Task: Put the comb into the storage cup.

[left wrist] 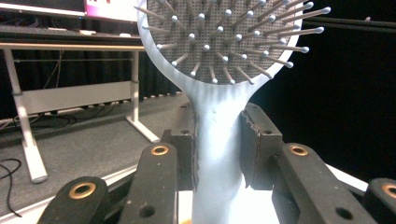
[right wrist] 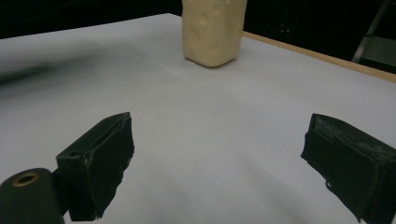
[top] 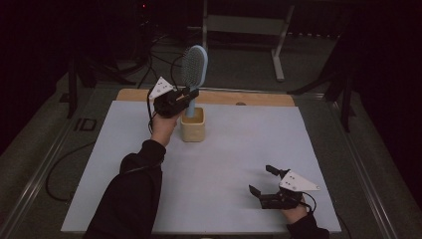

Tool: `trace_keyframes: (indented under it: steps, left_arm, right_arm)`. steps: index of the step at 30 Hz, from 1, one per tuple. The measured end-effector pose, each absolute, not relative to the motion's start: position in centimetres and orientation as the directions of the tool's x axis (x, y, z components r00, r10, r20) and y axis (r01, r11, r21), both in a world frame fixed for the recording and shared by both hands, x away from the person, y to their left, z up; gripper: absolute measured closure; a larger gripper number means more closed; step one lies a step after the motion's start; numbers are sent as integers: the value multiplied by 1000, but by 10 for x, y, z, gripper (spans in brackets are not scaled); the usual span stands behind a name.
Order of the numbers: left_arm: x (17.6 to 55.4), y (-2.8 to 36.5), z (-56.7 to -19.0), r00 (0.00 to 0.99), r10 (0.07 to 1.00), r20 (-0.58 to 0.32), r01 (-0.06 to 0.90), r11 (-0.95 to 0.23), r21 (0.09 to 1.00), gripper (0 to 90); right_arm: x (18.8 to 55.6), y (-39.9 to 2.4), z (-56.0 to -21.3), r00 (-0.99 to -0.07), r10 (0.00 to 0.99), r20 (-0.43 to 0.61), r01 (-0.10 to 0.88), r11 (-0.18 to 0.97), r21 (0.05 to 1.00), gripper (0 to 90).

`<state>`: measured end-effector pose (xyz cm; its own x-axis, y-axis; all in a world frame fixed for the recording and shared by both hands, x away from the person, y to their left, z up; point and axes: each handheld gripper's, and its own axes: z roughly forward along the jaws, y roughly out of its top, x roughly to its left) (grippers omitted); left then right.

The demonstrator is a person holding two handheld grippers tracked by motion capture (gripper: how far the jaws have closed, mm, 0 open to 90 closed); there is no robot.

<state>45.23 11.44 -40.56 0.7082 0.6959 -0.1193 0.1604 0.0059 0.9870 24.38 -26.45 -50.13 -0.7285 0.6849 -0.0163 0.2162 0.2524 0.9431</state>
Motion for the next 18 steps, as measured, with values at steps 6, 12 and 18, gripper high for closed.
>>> trace_keyframes:
  steps: [6,12,18]
  left_arm:
    - [454,113,-415,709,696,-117,151,12,988,699]
    - [454,114,-422,699,706,-113,147,13,989,699]
    - [455,116,-430,700,706,-110,142,14,990,699]
  right_arm:
    - [244,-264,-502,-731,682,-17,216,254,943,83]
    - [244,-264,-501,-731,682,-15,216,253,943,83]
    - [244,-264,-502,-734,679,-13,219,254,942,83]
